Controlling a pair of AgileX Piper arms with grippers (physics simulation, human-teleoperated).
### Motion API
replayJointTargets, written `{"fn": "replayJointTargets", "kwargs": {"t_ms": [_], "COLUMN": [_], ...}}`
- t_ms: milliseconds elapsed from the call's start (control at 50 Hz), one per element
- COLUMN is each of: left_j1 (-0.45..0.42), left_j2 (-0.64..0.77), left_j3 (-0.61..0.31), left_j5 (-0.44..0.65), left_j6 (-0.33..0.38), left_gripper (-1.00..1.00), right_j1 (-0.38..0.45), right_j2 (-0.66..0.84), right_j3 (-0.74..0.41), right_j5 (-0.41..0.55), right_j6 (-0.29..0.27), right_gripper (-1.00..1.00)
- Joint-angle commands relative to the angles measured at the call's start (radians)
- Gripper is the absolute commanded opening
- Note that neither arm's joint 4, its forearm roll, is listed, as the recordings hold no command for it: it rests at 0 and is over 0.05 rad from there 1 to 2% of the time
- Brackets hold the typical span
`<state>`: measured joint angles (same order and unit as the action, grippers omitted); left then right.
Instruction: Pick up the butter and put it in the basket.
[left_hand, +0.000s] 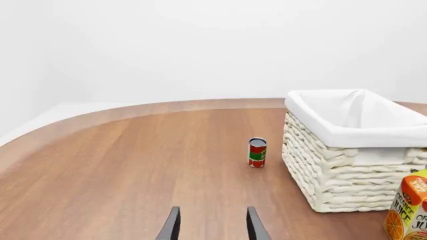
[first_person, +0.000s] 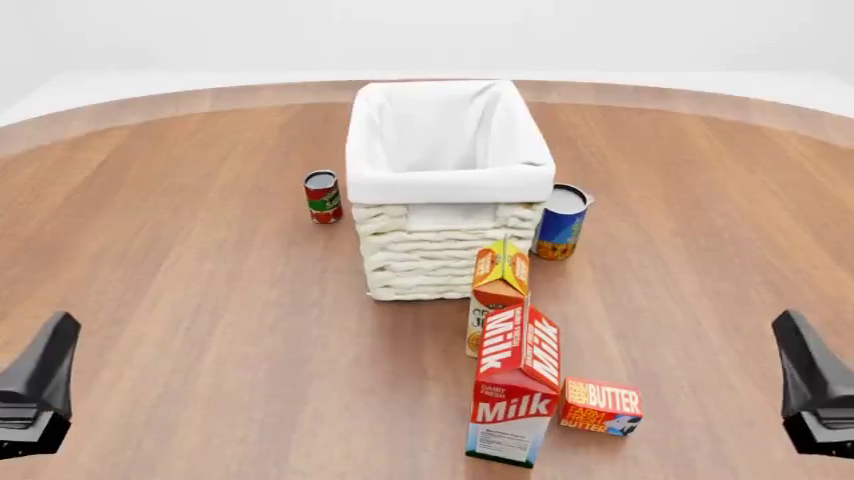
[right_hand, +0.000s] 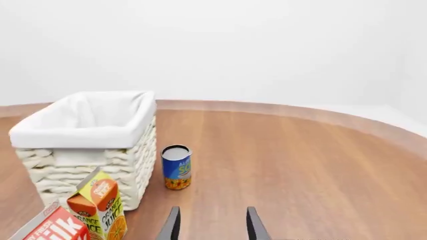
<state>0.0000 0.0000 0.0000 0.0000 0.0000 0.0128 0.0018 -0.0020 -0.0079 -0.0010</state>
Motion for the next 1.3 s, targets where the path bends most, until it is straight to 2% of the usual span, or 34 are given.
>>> {"fn": "replayJointTargets", "kwargs": {"t_ms": [20, 80, 140, 180, 240, 280, 340, 460, 560, 600, 700, 760, 780, 840, 940, 980, 1020, 1060, 1160, 1200, 1220, 1240, 1260, 1300], "left_j1": [0.000, 0.000, 0.000, 0.000, 0.000, 0.000, 0.000, 0.000, 0.000, 0.000, 0.000, 0.000, 0.000, 0.000, 0.000, 0.000, 0.000, 0.000, 0.000, 0.000, 0.000, 0.000, 0.000, 0.000], "left_j2": [0.000, 0.000, 0.000, 0.000, 0.000, 0.000, 0.000, 0.000, 0.000, 0.000, 0.000, 0.000, 0.000, 0.000, 0.000, 0.000, 0.000, 0.000, 0.000, 0.000, 0.000, 0.000, 0.000, 0.000], "left_j3": [0.000, 0.000, 0.000, 0.000, 0.000, 0.000, 0.000, 0.000, 0.000, 0.000, 0.000, 0.000, 0.000, 0.000, 0.000, 0.000, 0.000, 0.000, 0.000, 0.000, 0.000, 0.000, 0.000, 0.000], "left_j5": [0.000, 0.000, 0.000, 0.000, 0.000, 0.000, 0.000, 0.000, 0.000, 0.000, 0.000, 0.000, 0.000, 0.000, 0.000, 0.000, 0.000, 0.000, 0.000, 0.000, 0.000, 0.000, 0.000, 0.000], "left_j6": [0.000, 0.000, 0.000, 0.000, 0.000, 0.000, 0.000, 0.000, 0.000, 0.000, 0.000, 0.000, 0.000, 0.000, 0.000, 0.000, 0.000, 0.000, 0.000, 0.000, 0.000, 0.000, 0.000, 0.000], "left_gripper": [1.00, 1.00, 1.00, 1.00, 1.00, 1.00, 1.00, 1.00, 1.00, 1.00, 1.00, 1.00, 1.00, 1.00, 1.00, 1.00, 1.00, 1.00, 1.00, 1.00, 1.00, 1.00, 1.00, 1.00], "right_j1": [-0.021, -0.031, -0.046, -0.074, -0.091, -0.087, -0.083, -0.049, -0.004, 0.013, 0.001, -0.017, -0.020, -0.016, -0.010, -0.009, 0.001, 0.004, 0.050, 0.066, 0.078, 0.078, 0.072, 0.068], "right_j2": [-0.001, -0.001, -0.001, -0.001, 0.000, -0.001, -0.001, 0.016, 0.136, 0.174, 0.257, 0.278, 0.278, 0.280, 0.282, 0.284, 0.295, 0.296, 0.323, 0.329, 0.344, 0.344, 0.358, 0.367], "right_j3": [-0.011, -0.008, -0.027, -0.036, -0.052, -0.101, -0.155, -0.308, -0.404, -0.440, -0.505, -0.524, -0.536, -0.555, -0.575, -0.580, -0.591, -0.597, -0.629, -0.640, -0.644, -0.644, -0.636, -0.631], "right_j5": [-0.007, 0.001, -0.010, 0.007, 0.024, 0.060, 0.098, 0.229, 0.252, 0.263, 0.271, 0.273, 0.283, 0.304, 0.332, 0.336, 0.355, 0.360, 0.411, 0.427, 0.446, 0.446, 0.448, 0.450], "right_j6": [-0.008, -0.032, -0.024, 0.005, 0.000, -0.006, -0.070, -0.152, -0.225, -0.279, -0.347, -0.365, -0.396, -0.402, -0.453, -0.456, -0.511, -0.518, -0.609, -0.617, -0.661, -0.661, -0.702, -0.716], "right_gripper": [1.00, 1.00, 1.00, 1.00, 1.00, 1.00, 1.00, 1.00, 1.00, 1.00, 1.00, 1.00, 1.00, 1.00, 1.00, 1.00, 1.00, 1.00, 1.00, 1.00, 1.00, 1.00, 1.00, 1.00]}}
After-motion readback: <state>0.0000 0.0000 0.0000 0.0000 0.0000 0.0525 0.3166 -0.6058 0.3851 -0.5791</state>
